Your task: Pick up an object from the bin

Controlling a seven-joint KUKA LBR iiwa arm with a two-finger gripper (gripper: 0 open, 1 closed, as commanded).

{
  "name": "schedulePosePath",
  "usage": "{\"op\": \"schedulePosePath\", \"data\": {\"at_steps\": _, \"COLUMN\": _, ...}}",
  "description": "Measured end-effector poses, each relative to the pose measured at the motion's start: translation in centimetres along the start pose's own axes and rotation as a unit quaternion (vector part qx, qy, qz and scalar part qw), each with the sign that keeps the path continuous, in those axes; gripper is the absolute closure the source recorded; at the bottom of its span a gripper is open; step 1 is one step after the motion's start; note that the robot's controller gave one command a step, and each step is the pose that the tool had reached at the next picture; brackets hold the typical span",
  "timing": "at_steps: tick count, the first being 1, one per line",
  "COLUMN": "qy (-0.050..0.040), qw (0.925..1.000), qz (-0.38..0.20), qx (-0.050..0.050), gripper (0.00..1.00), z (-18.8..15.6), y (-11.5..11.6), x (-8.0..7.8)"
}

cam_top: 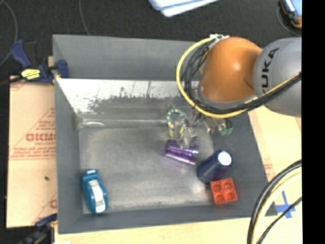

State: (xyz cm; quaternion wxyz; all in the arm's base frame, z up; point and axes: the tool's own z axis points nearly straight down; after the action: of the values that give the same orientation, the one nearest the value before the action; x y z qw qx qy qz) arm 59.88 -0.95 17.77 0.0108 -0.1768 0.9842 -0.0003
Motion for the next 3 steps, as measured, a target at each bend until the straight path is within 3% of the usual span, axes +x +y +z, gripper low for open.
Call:
{"op": "schedulePosePath", "data": {"at_steps": 1, "qy": 0.0009, "qw": 0.9988, "qz": 0.048, "qx": -0.002, "gripper": 0.0, "z": 2.4, "y": -1.3, "x": 0.99}}
{"op": "schedulePosePath", "data": {"at_steps": 3, "qy": 0.0007, "qw": 0.9989, "qz": 0.047, "qx": -0.002, "gripper": 0.0, "z": 2.48, "y": -1.36, "x": 0.98}}
